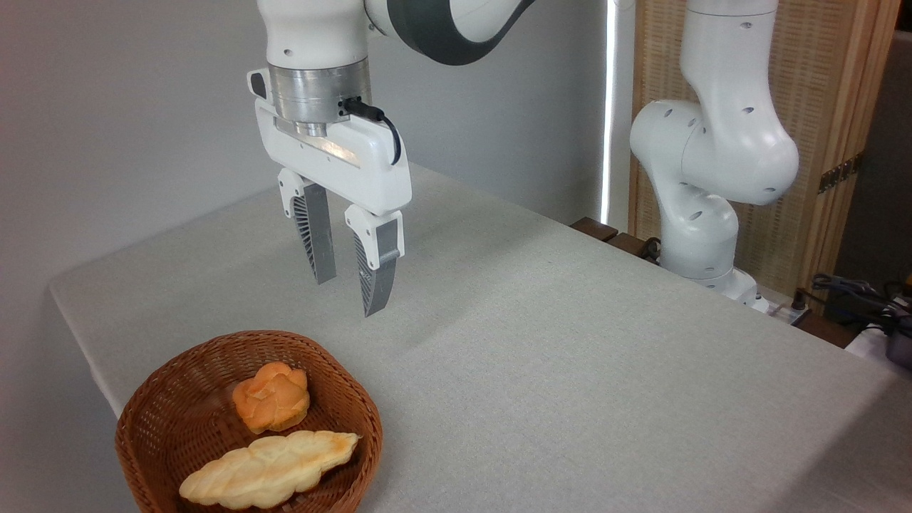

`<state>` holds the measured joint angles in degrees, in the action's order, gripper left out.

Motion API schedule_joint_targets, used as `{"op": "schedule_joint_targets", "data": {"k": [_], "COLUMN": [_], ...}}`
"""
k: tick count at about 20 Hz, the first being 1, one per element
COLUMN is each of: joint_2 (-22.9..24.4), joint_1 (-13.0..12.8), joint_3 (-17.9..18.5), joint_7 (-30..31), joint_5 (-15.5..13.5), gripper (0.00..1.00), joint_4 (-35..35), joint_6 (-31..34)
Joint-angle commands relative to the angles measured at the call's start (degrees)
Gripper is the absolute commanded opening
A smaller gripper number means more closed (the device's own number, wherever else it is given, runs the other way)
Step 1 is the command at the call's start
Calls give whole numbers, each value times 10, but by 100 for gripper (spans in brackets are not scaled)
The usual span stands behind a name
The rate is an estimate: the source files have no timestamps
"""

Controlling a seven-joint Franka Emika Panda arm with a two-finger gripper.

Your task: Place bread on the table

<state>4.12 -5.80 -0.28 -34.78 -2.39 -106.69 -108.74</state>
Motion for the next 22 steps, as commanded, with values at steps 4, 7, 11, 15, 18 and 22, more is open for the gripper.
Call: {"op": "schedule_joint_targets", "data": {"k": [4, 7, 11, 15, 18, 22], "joint_2": [-6, -6, -6, -6, -6, -6], "joint_1": [-2, -2, -2, -3, -3, -3], "joint_3": [17, 17, 17, 17, 17, 17], "joint_7": [-8, -8, -8, -8, -8, -8], "joint_5": [-10, -12, -17, -18, -18, -18], "gripper": [100, 100, 100, 100, 100, 100], "joint_4": [15, 18, 18, 18, 18, 18], "joint_6": [8, 8, 8, 8, 8, 8]}}
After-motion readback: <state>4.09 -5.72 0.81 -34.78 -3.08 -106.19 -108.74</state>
